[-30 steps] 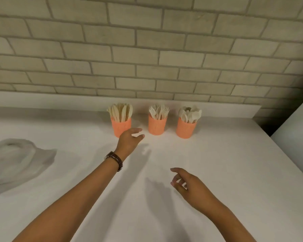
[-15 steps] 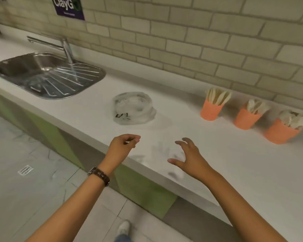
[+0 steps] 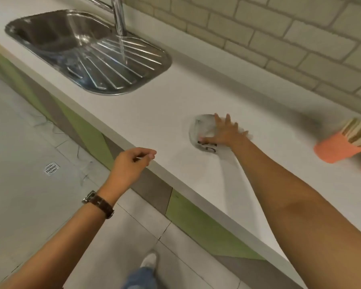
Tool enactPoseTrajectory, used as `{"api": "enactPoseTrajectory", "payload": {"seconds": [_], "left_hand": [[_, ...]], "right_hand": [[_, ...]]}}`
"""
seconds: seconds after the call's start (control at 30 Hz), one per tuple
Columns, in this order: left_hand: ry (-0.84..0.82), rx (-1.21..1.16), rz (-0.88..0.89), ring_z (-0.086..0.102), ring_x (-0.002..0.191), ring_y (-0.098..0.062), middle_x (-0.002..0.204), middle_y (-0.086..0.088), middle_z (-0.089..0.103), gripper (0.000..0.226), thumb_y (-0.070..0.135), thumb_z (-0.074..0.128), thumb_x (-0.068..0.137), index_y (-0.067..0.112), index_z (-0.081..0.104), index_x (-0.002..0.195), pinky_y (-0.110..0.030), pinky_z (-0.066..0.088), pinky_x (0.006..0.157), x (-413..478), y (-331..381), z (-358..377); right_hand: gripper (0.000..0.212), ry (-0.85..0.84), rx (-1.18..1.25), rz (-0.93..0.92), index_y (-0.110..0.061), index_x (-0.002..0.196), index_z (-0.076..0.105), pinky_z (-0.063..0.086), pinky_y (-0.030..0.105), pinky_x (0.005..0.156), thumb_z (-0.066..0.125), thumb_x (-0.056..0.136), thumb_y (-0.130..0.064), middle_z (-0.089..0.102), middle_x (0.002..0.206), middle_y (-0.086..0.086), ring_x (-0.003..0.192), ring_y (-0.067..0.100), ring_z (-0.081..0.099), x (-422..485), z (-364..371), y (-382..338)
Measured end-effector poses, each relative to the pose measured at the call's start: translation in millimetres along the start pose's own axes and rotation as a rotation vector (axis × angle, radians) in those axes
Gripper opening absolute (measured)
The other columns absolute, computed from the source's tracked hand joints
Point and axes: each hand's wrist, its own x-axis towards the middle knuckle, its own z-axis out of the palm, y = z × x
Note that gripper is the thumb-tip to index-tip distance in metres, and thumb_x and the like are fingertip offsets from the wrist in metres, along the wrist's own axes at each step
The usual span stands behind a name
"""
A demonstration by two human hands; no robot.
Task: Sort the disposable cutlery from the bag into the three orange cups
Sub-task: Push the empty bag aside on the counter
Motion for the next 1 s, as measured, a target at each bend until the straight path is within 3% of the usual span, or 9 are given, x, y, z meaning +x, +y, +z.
{"api": "enactPoseTrajectory", "payload": {"seconds": [0.1,0.23,0.4,0.5,0.57,0.63,0.73,0.87,1.0], "left_hand": [[-0.061,0.014,-0.021,0.058,0.082,0.000,0.090,0.018,0.063,0.015,0.018,0.056,0.091,0.022,0.068,0.097,0.004,0.038,0.060,3,-17,0],[-0.193,-0.008,-0.043,0.059,0.085,-0.004,0.093,0.008,0.067,0.016,0.017,0.056,0.090,0.024,0.068,0.097,-0.008,0.040,0.069,-12,-26,22],[-0.392,-0.012,-0.009,0.058,0.077,-0.009,0.093,-0.003,0.069,0.017,0.013,0.057,0.089,0.014,0.070,0.100,-0.016,0.043,0.072,-69,-22,89],[-0.549,0.044,0.030,0.057,0.076,-0.011,0.097,-0.002,0.068,0.017,0.012,0.055,0.090,0.017,0.069,0.098,-0.019,0.044,0.072,-124,-28,143],[-0.655,0.095,0.047,0.056,0.075,-0.010,0.099,-0.002,0.067,0.019,0.009,0.052,0.091,0.012,0.068,0.101,-0.013,0.044,0.069,-168,-37,182],[-0.757,0.158,0.049,0.055,0.073,-0.010,0.103,-0.006,0.065,0.020,0.005,0.051,0.091,0.003,0.066,0.105,-0.006,0.044,0.064,-212,-50,219],[-0.871,0.260,0.031,0.056,0.073,-0.013,0.104,-0.010,0.065,0.019,0.006,0.052,0.091,0.004,0.066,0.104,-0.012,0.045,0.065,-272,-77,269],[-0.974,0.375,-0.035,0.057,0.073,-0.014,0.105,-0.002,0.063,0.013,0.008,0.052,0.091,0.013,0.064,0.089,-0.013,0.044,0.063,-341,-105,334],[-1.021,0.446,-0.102,0.056,0.068,-0.010,0.102,-0.007,0.063,0.017,0.005,0.052,0.090,0.005,0.066,0.101,0.000,0.041,0.050,-392,-133,402]], "right_hand": [[0.110,-0.071,-0.020,-0.005,-0.051,0.143,-0.004,0.017,0.067,0.107,0.040,0.052,-0.094,0.003,0.159,0.001,0.142,0.041,0.011,-14,36,-5],[0.058,0.178,-0.020,-0.027,-0.034,0.144,0.027,0.038,0.046,0.091,0.044,0.090,-0.047,0.035,0.146,0.007,0.119,0.037,0.039,-85,75,-2],[0.052,0.270,0.303,0.021,-0.018,0.138,0.040,0.049,0.041,0.071,0.046,0.088,-0.008,0.050,0.122,0.014,0.089,0.033,0.056,-246,127,55],[0.053,0.339,0.559,0.193,-0.020,0.138,0.039,0.051,0.041,0.074,0.044,0.088,-0.004,0.051,0.123,0.011,0.092,0.030,0.059,-358,161,90],[0.050,0.362,0.623,0.343,-0.023,0.132,0.042,0.050,0.042,0.078,0.042,0.086,-0.003,0.051,0.123,0.007,0.096,0.030,0.058,-430,193,113],[0.043,0.373,0.669,0.481,-0.018,0.122,0.049,0.048,0.039,0.076,0.042,0.084,0.000,0.052,0.117,0.008,0.094,0.031,0.058,-491,227,140],[0.029,0.404,0.756,0.687,-0.014,0.108,0.054,0.042,0.032,0.070,0.046,0.083,-0.001,0.054,0.108,0.003,0.086,0.025,0.055,-570,275,181],[0.020,0.443,0.869,0.873,-0.016,0.087,0.052,0.037,0.027,0.067,0.049,0.078,0.002,0.053,0.091,0.002,0.078,0.020,0.050,-646,337,241],[0.020,0.503,0.986,1.042,-0.015,0.073,0.043,0.036,0.027,0.063,0.050,0.078,0.003,0.051,0.082,0.011,0.073,0.019,0.047,-681,390,316]]}}
